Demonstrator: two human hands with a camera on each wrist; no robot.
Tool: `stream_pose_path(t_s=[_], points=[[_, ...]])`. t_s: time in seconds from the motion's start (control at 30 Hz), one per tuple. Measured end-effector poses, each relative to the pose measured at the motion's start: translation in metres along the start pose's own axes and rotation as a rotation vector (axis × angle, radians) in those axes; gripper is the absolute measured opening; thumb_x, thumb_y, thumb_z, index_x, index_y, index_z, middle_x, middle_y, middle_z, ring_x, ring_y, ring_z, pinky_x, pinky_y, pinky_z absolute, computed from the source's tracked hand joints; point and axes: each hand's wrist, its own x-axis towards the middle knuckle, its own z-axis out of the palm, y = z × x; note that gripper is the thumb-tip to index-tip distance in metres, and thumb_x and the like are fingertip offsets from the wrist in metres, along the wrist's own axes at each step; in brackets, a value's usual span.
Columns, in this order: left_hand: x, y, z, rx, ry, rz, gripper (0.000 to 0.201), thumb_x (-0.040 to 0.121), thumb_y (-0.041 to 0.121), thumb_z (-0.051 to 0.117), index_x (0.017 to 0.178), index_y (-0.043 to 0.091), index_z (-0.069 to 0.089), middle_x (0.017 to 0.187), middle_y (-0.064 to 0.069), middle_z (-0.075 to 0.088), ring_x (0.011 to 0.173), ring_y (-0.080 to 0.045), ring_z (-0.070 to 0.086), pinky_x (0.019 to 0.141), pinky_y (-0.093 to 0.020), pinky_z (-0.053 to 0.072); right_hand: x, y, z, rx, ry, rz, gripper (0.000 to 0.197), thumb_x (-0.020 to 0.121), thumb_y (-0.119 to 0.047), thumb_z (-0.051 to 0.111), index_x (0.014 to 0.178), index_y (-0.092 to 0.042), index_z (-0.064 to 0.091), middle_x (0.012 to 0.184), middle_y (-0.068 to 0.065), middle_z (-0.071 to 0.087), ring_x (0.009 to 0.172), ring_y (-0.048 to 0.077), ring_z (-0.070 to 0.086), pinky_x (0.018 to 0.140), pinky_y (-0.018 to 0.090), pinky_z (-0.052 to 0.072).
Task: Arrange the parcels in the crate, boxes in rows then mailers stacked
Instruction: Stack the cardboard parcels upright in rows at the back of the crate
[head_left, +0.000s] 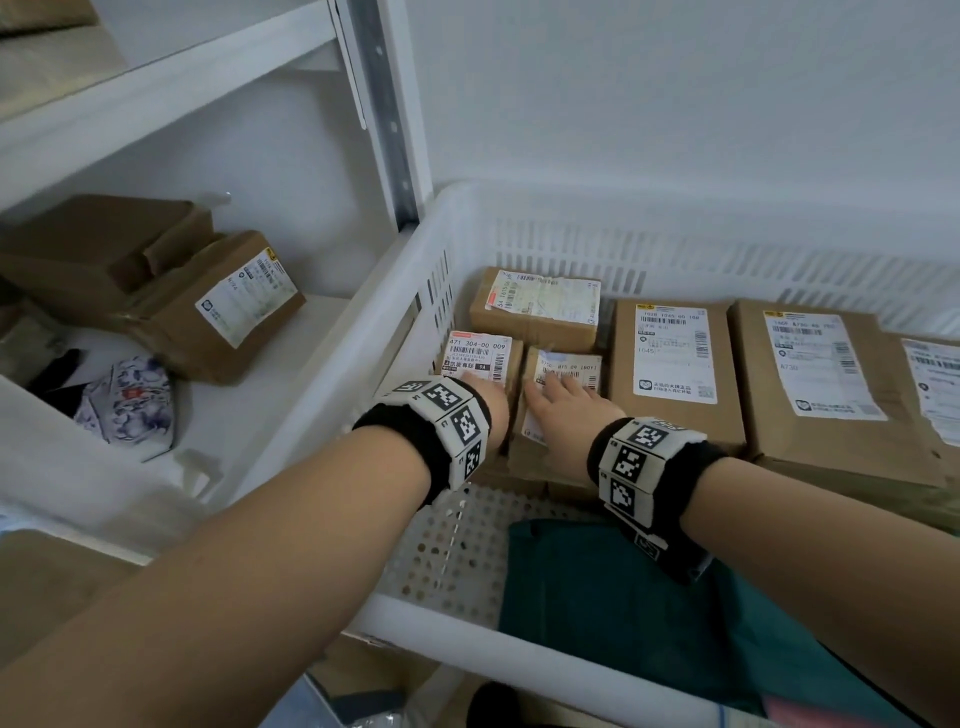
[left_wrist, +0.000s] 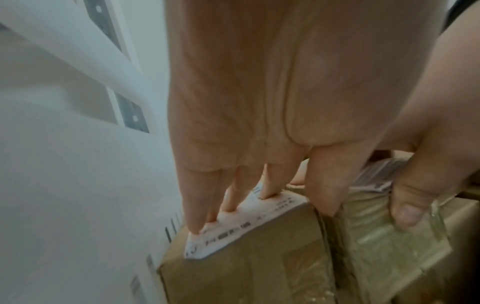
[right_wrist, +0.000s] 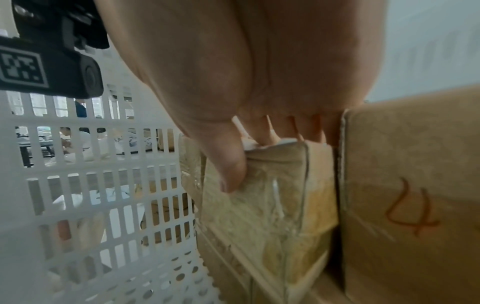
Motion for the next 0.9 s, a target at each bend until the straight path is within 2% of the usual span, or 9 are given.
stream_pose_path(t_s=[0.1,0.23,0.33,0.4,0.47,0.53,0.73,0.8,0.9], points=[[0.002,0.001,0.005,-0.033,0.027,0.011,0.055,0.103,0.028,0.035,0.15,0.007,0.016,0.155,-0.017,0.021,0.141,-0.032,0.031,0.112,-0.039,0.028,-0.001,0.0,0.0,-0.008,0.006,-0.002,0.089,0.087,-0.019,0.06,0.152,-0.015,-0.001,0.159,0.012,0.004,0.148,0.029,0.005,0.12,0.039,0.013],[-0.002,-0.002,0.001,-0.154,0.045,0.025,0.047,0.104,0.025,0.033,0.146,0.005,0.029,0.149,-0.015,0.035,0.136,-0.028,0.039,0.109,-0.036,0.033,-0.009,0.0,-0.013,0.003,-0.038,-0.029,0.089,0.087,-0.031,0.062,0.152,-0.015,0.004,0.158,0.01,0.012,0.146,0.027,0.013,0.119,0.04,0.021],[-0.004,-0.01,0.001,-0.223,0.083,0.046,0.037,0.102,0.024,0.037,0.131,0.007,0.052,0.134,-0.012,0.054,0.122,-0.027,0.053,0.097,-0.035,0.044,-0.023,0.003,-0.026,0.058,-0.02,-0.06,0.073,0.087,-0.034,0.062,0.148,-0.013,0.026,0.151,0.008,0.033,0.139,0.024,0.032,0.114,0.037,0.032],[-0.004,-0.013,0.002,-0.271,0.205,0.026,0.029,0.098,0.023,0.042,0.114,0.009,0.062,0.12,-0.01,0.061,0.106,-0.027,0.061,0.084,-0.034,0.05,-0.036,0.006,-0.033,0.108,0.06,-0.089,0.05,0.089,-0.029,0.059,0.136,-0.014,0.047,0.138,0.005,0.05,0.128,0.02,0.047,0.106,0.032,0.04],[-0.005,-0.01,-0.004,-0.361,0.377,0.045,0.023,0.095,0.024,0.044,0.098,0.012,0.064,0.107,-0.008,0.064,0.09,-0.026,0.062,0.075,-0.035,0.052,-0.05,0.011,-0.039,0.144,0.091,-0.107,0.028,0.091,-0.021,0.057,0.117,-0.014,0.064,0.118,0.003,0.064,0.107,0.018,0.059,0.093,0.026,0.047],[-0.009,-0.002,-0.011,-0.429,0.453,0.133,0.025,0.096,0.027,0.042,0.095,0.012,0.063,0.102,-0.006,0.065,0.085,-0.024,0.061,0.069,-0.032,0.048,-0.063,0.015,-0.038,0.146,0.021,-0.105,0.02,0.091,-0.019,0.056,0.105,-0.012,0.069,0.107,0.002,0.069,0.095,0.017,0.062,0.085,0.023,0.05],[-0.022,0.031,-0.012,-0.363,0.278,0.439,0.035,0.099,0.028,0.04,0.105,0.008,0.067,0.1,-0.009,0.064,0.082,-0.02,0.053,0.069,-0.026,0.039,-0.072,0.029,0.003,-0.117,-0.402,-0.05,0.043,0.091,-0.038,0.055,0.119,-0.006,0.063,0.119,0.009,0.065,0.108,0.027,0.061,0.089,0.032,0.049],[-0.02,0.042,-0.005,-0.286,0.177,0.493,0.037,0.1,0.027,0.038,0.113,0.006,0.065,0.111,-0.011,0.064,0.091,-0.022,0.056,0.074,-0.027,0.041,-0.069,0.033,0.02,-0.128,-0.465,-0.018,0.053,0.089,-0.043,0.057,0.126,-0.005,0.056,0.123,0.01,0.062,0.111,0.027,0.059,0.092,0.034,0.051],[-0.013,0.054,0.006,-0.133,0.058,0.518,0.04,0.102,0.026,0.035,0.126,0.004,0.058,0.127,-0.011,0.059,0.115,-0.026,0.056,0.091,-0.029,0.043,-0.064,0.036,0.038,-0.111,-0.505,0.003,0.063,0.085,-0.045,0.062,0.133,-0.007,0.048,0.13,0.01,0.056,0.116,0.027,0.056,0.097,0.038,0.05]])
